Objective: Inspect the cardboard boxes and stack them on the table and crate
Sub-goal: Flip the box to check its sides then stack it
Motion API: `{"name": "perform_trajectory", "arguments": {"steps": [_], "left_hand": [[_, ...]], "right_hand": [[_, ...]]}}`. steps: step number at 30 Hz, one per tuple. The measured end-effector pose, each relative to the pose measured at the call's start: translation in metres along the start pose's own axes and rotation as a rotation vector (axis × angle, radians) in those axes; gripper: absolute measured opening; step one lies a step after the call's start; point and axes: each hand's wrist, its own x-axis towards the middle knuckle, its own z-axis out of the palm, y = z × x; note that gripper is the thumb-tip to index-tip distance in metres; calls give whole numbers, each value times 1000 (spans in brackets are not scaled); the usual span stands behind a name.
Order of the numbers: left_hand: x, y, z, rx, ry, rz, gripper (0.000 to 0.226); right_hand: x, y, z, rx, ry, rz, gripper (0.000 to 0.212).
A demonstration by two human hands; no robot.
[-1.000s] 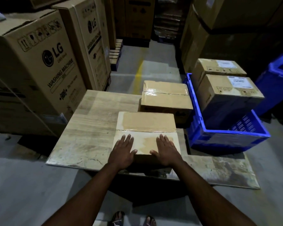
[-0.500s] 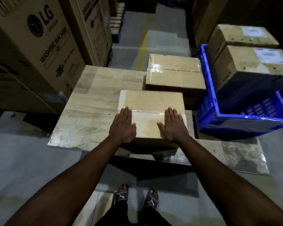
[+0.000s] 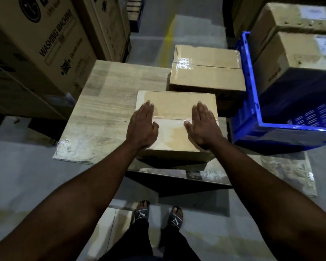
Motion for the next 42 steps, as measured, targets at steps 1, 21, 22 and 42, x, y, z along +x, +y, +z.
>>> {"name": "perform_trajectory", "arguments": {"steps": [1,21,22,42], "left_hand": [[-1,0,-2,-50,53,-95,72],[-34,-12,-50,-716,181,-342,40],[-35,-12,-53,-707,192,-336,38],[-12,13,-82,-52,-42,87,92]], "right_hand": [[-1,6,-3,33,74,51,76],[-74,16,-35,682,221,415,49],[-77,13,-40,692,236,425,50],[-69,-37,-71,132,240,120,103]]}}
